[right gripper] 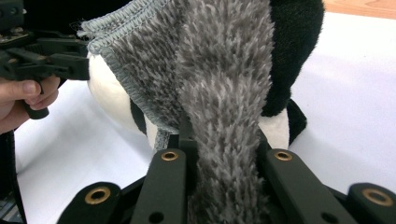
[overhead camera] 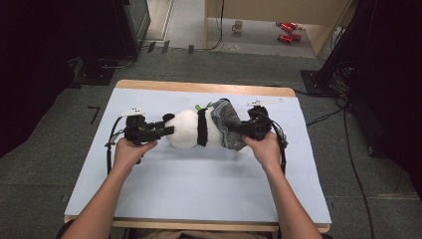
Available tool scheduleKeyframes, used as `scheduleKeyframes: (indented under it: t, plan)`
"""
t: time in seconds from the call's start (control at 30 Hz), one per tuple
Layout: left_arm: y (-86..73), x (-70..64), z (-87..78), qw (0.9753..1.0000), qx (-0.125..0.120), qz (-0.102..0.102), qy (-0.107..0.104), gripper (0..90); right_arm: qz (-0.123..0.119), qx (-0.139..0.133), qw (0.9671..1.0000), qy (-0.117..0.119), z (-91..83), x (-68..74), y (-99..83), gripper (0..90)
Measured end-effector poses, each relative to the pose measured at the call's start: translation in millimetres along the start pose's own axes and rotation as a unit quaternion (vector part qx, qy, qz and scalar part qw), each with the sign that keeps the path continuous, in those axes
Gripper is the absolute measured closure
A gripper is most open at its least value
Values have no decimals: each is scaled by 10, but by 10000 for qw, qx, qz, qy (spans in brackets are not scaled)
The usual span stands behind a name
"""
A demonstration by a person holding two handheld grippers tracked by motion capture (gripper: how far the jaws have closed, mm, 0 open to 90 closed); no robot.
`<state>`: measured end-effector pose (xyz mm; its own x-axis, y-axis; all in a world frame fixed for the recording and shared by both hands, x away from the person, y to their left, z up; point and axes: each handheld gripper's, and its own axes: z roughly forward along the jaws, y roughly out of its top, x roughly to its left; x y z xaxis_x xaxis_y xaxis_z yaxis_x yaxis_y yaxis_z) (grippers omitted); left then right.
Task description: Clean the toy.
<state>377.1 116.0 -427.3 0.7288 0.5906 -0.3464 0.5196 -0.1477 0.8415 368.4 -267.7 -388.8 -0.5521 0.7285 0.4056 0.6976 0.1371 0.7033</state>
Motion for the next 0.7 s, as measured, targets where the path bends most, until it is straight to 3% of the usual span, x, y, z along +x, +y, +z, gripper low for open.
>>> scheduleKeyframes:
  t: [0.1, 0.17, 0.33, 0.47, 0.53, 0.6, 0.7]
  plan:
    - [-24, -20, -35, 9997, 28, 234, -66, 413, 5, -26, 10000, -6, 1, -15, 6, 765]
    - [-44, -22, -54, 9995, 26, 264, -149, 397, 1, -43, 10000, 8, 5, -26, 10, 765]
    - [-97, -8, -57, 9990, 98, 425, -123, 390, 3, -66, 10000, 13, 5, -54, 31, 756]
    - [-147, 7, 39, 9980, 115, 622, -95, 375, 48, -81, 10000, 20, 0, -90, 42, 756]
    - [-172, 5, 125, 9976, 48, 686, -105, 353, 55, -103, 9999, 15, 2, -97, 45, 755]
    - [-184, 1, 187, 9966, -99, 814, 35, 317, 54, -111, 9999, 2, 3, -98, 48, 753]
    - [-194, 27, 244, 9971, -269, 701, 87, 339, 78, -146, 9999, -28, -1, -100, 49, 753]
